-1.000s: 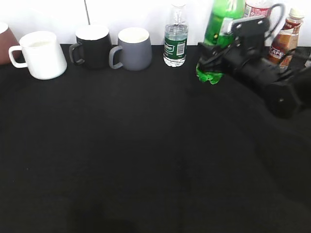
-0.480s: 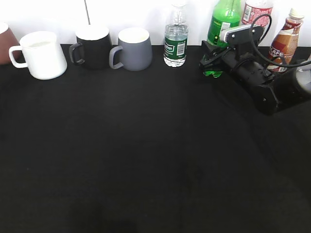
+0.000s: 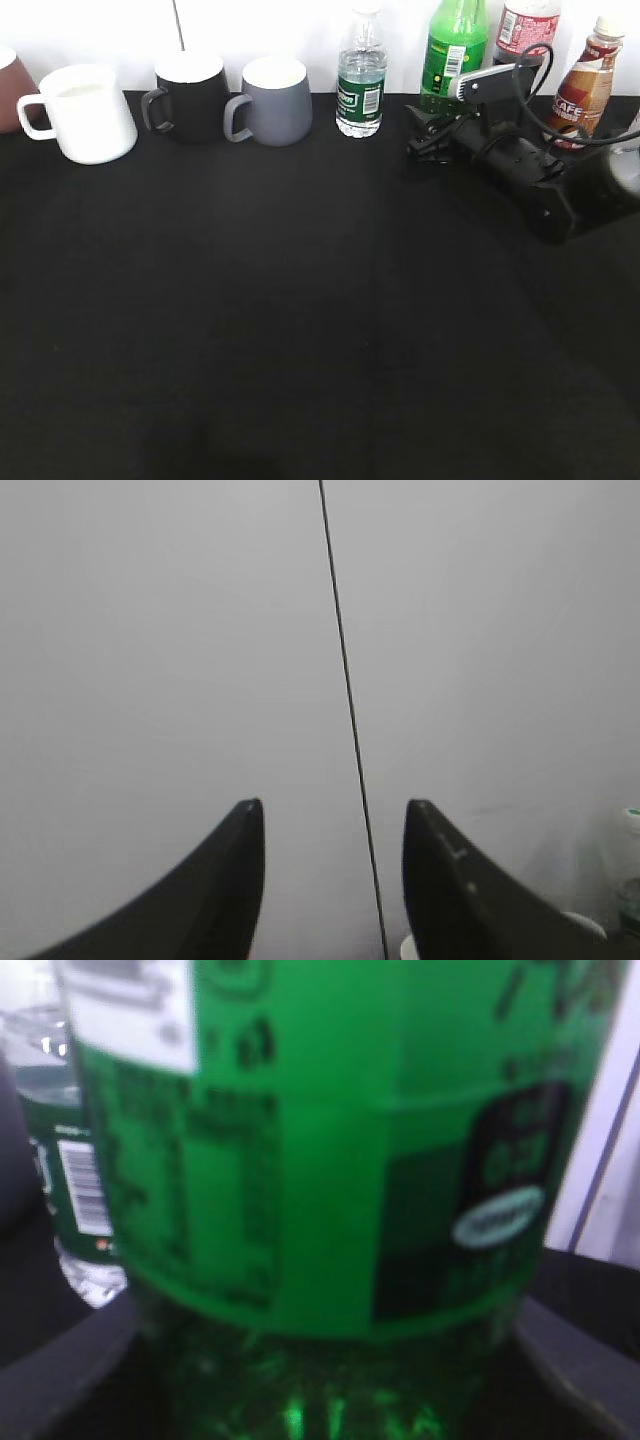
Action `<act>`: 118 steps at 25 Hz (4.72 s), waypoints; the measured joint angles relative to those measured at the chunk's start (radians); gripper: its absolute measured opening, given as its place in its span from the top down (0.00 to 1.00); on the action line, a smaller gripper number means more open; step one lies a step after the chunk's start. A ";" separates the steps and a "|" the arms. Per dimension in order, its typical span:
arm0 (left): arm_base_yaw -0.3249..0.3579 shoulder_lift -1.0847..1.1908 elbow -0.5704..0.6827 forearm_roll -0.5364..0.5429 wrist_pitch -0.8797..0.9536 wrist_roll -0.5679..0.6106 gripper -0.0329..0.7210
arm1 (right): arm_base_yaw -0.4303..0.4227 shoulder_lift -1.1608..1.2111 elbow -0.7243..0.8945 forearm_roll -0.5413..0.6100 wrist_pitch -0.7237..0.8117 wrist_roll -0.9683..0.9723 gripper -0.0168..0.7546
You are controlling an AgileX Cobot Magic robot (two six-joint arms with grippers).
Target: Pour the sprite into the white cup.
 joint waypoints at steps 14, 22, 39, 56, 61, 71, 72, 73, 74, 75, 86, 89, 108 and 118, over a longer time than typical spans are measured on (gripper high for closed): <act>0.000 0.000 0.000 0.004 0.011 0.000 0.49 | 0.000 -0.079 0.032 0.018 0.066 -0.001 0.29; 0.000 0.000 0.000 0.004 0.011 0.000 0.49 | 0.000 -0.053 0.032 0.065 0.011 -0.076 0.18; 0.000 0.024 0.000 0.011 0.019 0.000 0.49 | 0.000 -0.173 0.157 0.063 -0.020 -0.077 0.19; -0.010 -0.281 -0.175 -0.003 0.766 -0.207 0.62 | 0.100 -1.402 0.392 -0.106 1.136 0.296 0.59; -0.072 -0.384 -0.392 -0.330 1.471 0.229 0.80 | 0.216 -1.671 0.273 0.047 1.680 0.161 0.72; -0.074 -0.710 -0.593 -0.557 1.895 0.457 0.96 | 0.219 -2.033 0.209 0.223 2.214 -0.002 0.90; -0.074 -0.745 -0.594 -0.550 1.899 0.481 0.96 | 0.219 -2.103 0.296 0.246 2.214 -0.002 0.90; -0.074 -0.754 -0.595 -0.533 1.901 0.495 0.96 | 0.219 -2.177 0.409 0.254 2.207 -0.002 0.90; -0.074 -0.754 -0.589 -0.526 1.900 0.498 0.96 | 0.219 -2.256 0.498 0.273 2.185 -0.002 0.90; -0.074 -0.754 -0.558 -0.523 1.898 0.498 0.96 | 0.219 -2.291 0.549 0.286 2.172 -0.002 0.90; -0.074 -0.753 -0.213 -0.620 1.902 0.502 0.38 | 0.219 -2.297 0.596 0.292 2.182 -0.008 0.43; -0.074 -0.753 -0.201 -0.624 1.859 0.502 0.25 | 0.219 -2.297 0.600 0.286 2.170 -0.008 0.43; -0.051 -0.753 -0.160 -0.598 1.734 0.453 0.51 | -0.149 -2.297 0.644 0.252 2.053 0.011 0.47; -0.047 -0.753 -0.159 -0.597 1.734 0.453 0.64 | -0.432 -2.297 0.644 0.251 2.053 0.011 0.47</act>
